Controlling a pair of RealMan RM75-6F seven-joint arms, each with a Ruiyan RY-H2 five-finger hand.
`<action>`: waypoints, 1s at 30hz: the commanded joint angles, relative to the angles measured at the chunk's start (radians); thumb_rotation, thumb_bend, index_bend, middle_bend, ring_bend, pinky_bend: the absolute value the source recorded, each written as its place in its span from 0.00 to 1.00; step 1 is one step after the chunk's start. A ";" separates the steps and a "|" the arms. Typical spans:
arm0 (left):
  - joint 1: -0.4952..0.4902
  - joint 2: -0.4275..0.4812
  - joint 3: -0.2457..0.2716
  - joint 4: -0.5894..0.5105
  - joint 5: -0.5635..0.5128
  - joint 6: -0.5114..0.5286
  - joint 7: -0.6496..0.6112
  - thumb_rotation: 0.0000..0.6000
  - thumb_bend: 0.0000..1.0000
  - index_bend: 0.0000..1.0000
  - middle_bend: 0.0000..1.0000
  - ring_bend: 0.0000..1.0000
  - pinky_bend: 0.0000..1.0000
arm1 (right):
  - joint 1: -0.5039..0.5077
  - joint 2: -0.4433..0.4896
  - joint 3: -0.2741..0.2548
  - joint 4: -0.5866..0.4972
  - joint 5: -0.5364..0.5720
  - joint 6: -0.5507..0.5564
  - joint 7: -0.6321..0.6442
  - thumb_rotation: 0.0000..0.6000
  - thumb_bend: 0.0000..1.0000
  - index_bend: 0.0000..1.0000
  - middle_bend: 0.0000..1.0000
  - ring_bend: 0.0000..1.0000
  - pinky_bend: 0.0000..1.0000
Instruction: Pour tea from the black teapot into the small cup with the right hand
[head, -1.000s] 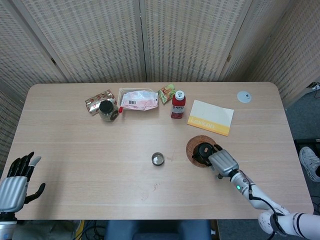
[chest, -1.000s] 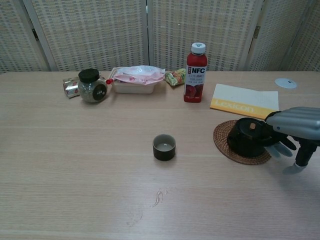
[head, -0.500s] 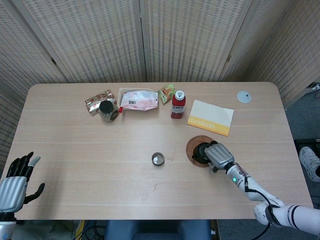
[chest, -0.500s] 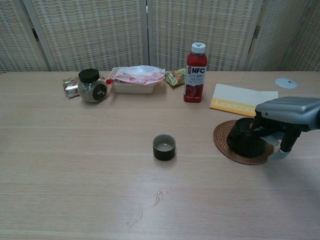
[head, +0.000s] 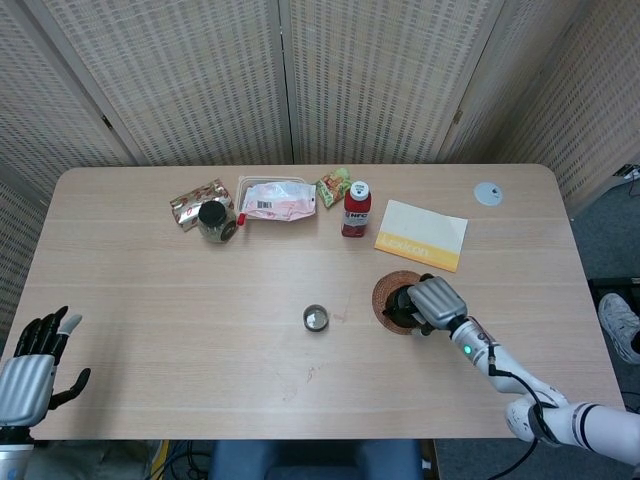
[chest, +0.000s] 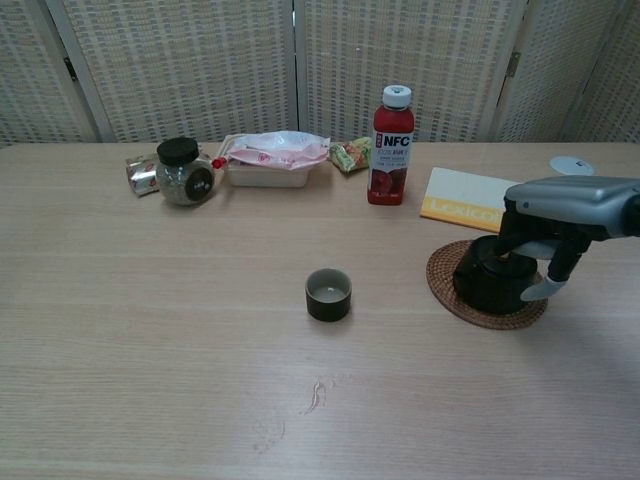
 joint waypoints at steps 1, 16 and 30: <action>0.000 0.000 0.000 0.000 0.000 0.001 0.000 1.00 0.33 0.10 0.00 0.00 0.00 | -0.002 0.010 0.008 -0.007 -0.005 0.009 0.019 0.94 0.00 0.93 0.96 0.86 0.26; 0.005 0.003 0.000 0.002 0.011 0.014 -0.010 1.00 0.33 0.10 0.00 0.00 0.00 | -0.010 0.076 0.018 -0.079 -0.005 0.016 0.078 0.75 0.00 0.96 0.97 0.87 0.26; 0.002 0.000 0.001 -0.002 0.019 0.014 -0.005 1.00 0.33 0.10 0.00 0.00 0.00 | -0.033 0.126 0.012 -0.144 -0.024 0.070 0.057 0.74 0.00 1.00 1.00 0.90 0.26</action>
